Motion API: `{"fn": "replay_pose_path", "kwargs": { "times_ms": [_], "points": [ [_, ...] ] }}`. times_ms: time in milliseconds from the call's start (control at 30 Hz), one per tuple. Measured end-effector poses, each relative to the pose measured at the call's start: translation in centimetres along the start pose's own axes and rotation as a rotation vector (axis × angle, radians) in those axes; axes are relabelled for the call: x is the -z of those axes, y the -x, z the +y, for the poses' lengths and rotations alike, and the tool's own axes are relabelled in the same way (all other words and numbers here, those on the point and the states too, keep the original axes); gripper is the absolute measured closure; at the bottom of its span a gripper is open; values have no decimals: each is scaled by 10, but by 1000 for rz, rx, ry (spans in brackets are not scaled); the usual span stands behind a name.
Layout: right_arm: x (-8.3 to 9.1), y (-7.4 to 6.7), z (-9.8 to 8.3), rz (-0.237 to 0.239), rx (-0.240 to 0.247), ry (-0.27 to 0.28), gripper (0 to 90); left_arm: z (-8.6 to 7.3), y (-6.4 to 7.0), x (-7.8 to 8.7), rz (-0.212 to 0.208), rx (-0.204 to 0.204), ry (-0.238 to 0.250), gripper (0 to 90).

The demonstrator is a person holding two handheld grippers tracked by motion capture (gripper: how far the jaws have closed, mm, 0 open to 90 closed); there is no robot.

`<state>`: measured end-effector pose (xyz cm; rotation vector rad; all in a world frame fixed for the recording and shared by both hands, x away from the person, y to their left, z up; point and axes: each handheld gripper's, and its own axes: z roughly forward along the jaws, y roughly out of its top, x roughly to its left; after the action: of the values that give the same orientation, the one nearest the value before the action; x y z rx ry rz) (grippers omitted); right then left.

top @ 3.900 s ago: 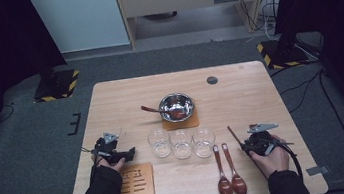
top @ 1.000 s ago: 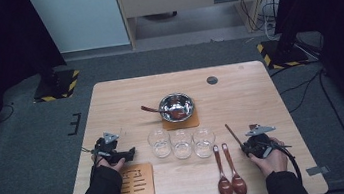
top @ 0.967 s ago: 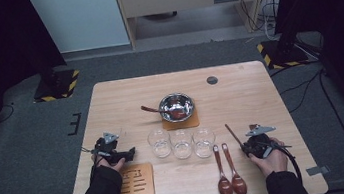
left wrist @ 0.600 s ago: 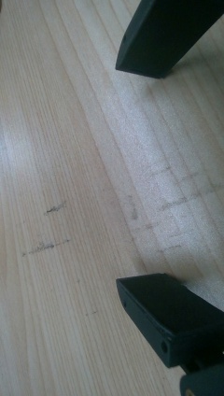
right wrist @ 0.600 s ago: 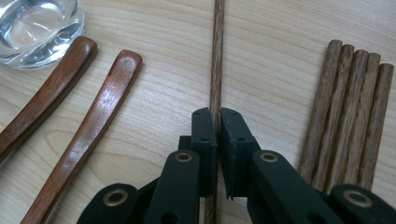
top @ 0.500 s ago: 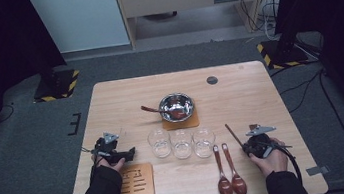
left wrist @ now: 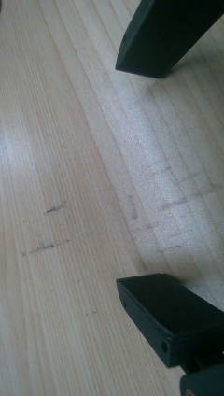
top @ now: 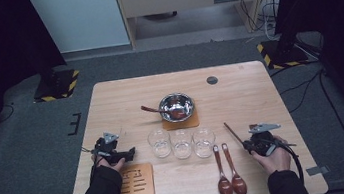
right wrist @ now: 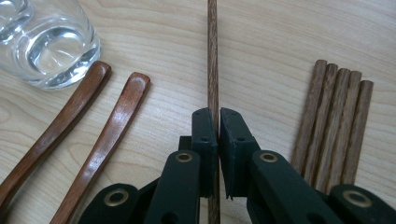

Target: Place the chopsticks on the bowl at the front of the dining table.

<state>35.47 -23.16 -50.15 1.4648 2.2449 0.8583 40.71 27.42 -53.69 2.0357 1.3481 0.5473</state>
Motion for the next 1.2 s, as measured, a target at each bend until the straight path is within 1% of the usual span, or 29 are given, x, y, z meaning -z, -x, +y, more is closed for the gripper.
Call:
{"fn": "replay_pose_path", "kwargs": {
  "times_ms": [233, 567, 633, 933, 1067, 1200],
  "points": [
    [4, 1, 2, 4, -7, 24, 851, 0, 0, 0, 0, 0, 0, 0],
    [8, 2, 5, 8, -2, 51, 851, 0, 0, 0, 0, 0, 0, 0],
    [9, 2, 5, 8, -8, 57, 851, 0, 0, 0, 0, 0, 0, 0],
    [13, 4, 6, 6, -12, 68, 851, 0, 0, 0, 0, 0, 0, 0],
    [15, 6, 7, 3, -13, 82, 851, 0, 0, 0, 0, 0, 0, 0],
    [17, 8, 8, 1, -22, 83, 851, 0, 0, 0, 0, 0, 0, 0]
  ]
}}
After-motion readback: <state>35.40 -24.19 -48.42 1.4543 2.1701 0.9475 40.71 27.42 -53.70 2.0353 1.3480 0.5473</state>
